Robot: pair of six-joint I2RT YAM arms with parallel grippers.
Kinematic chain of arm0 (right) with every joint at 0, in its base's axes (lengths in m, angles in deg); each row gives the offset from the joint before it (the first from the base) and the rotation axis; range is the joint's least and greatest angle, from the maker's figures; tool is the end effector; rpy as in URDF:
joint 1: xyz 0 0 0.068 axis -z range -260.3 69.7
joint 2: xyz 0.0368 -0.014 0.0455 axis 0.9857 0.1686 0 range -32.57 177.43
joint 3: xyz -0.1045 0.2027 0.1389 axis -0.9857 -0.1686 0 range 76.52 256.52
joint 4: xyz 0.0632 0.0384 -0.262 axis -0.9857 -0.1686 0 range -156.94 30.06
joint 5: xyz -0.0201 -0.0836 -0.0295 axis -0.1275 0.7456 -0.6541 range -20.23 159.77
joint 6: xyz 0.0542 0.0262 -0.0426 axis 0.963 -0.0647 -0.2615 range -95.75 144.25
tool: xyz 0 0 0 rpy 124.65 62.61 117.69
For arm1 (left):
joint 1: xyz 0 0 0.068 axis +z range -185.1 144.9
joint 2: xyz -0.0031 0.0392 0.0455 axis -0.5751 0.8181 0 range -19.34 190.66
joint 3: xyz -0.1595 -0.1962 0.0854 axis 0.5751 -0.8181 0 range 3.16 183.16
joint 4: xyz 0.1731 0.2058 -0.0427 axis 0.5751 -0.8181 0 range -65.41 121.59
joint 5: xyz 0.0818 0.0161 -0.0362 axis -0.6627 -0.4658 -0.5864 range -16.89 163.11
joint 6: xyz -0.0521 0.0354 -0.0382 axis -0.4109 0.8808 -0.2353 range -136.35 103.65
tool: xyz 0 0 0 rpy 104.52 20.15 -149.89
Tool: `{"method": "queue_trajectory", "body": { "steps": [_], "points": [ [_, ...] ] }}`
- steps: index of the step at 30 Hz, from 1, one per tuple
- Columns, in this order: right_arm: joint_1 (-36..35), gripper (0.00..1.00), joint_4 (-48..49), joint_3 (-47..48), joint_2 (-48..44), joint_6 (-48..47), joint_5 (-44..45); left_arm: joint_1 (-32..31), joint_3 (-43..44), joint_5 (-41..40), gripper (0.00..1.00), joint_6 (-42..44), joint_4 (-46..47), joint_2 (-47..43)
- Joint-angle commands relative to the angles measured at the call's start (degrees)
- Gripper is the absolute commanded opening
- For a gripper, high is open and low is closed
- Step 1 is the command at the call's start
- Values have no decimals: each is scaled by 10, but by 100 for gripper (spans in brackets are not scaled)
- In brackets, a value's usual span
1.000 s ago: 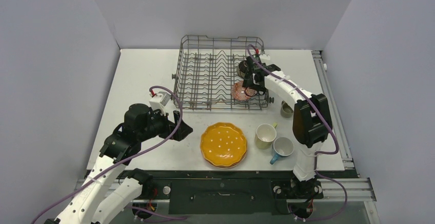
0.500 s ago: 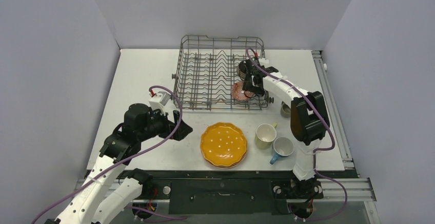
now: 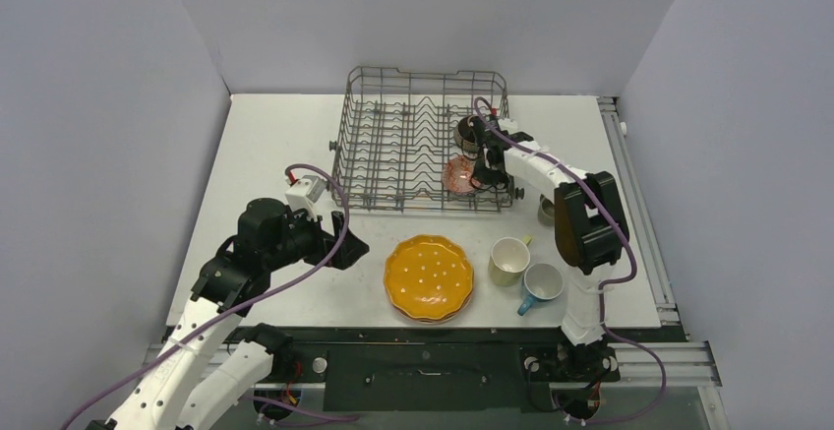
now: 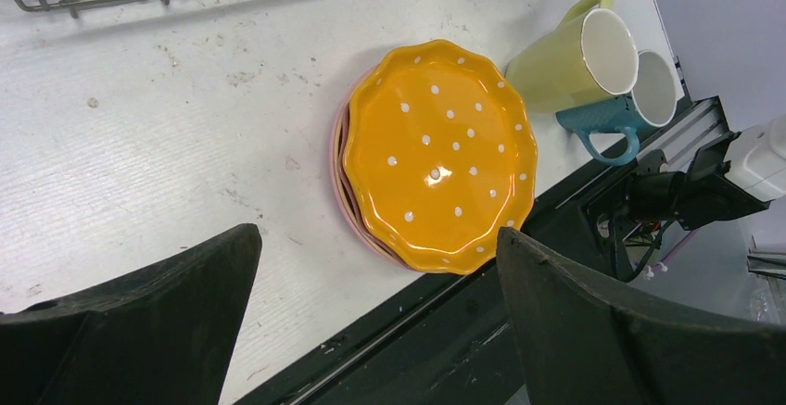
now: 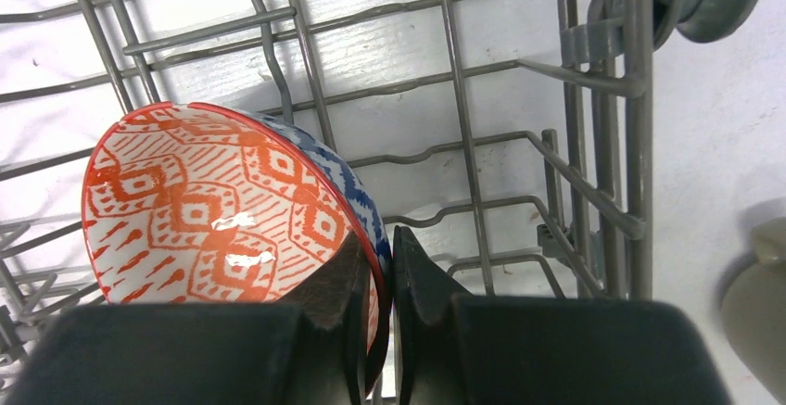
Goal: Load the mixed dishes into the dish rack
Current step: Pick up the bowl from the dish rack.
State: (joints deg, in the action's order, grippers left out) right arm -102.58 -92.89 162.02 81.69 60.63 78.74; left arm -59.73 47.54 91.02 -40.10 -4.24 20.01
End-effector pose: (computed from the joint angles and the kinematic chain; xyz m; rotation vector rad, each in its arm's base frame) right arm 0.4142 0.1593 0.1591 0.3746 2.6065 0.1450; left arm 0.1601 -0.0942 0.2914 0.2122 2.1820 -0.8220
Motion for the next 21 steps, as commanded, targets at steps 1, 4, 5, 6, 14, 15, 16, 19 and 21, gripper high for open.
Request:
{"method": "queue_trajectory", "body": {
  "steps": [1,4,5,6,14,15,16,19,21],
  "points": [
    [-2,0,9,0,-11,0,0,4,0,7,96,4,31,-1],
    [-1,0,8,2,-23,0,6,4,-1,6,96,4,31,1],
    [-1,0,6,4,-25,-1,7,4,-1,7,96,4,31,1],
    [-1,0,2,6,-31,-1,10,4,0,6,96,4,31,1],
    [-2,0,-11,14,-86,-9,29,4,0,7,96,4,31,6],
    [-1,0,-14,14,-95,-10,29,4,0,8,96,4,31,7],
    [-2,0,-16,13,-100,-12,30,4,0,9,96,4,31,7],
    [-3,0,-22,6,-128,-15,34,4,0,13,96,4,32,8],
    [-5,0,-25,-2,-149,-18,40,4,0,20,96,5,36,11]
  ]
}}
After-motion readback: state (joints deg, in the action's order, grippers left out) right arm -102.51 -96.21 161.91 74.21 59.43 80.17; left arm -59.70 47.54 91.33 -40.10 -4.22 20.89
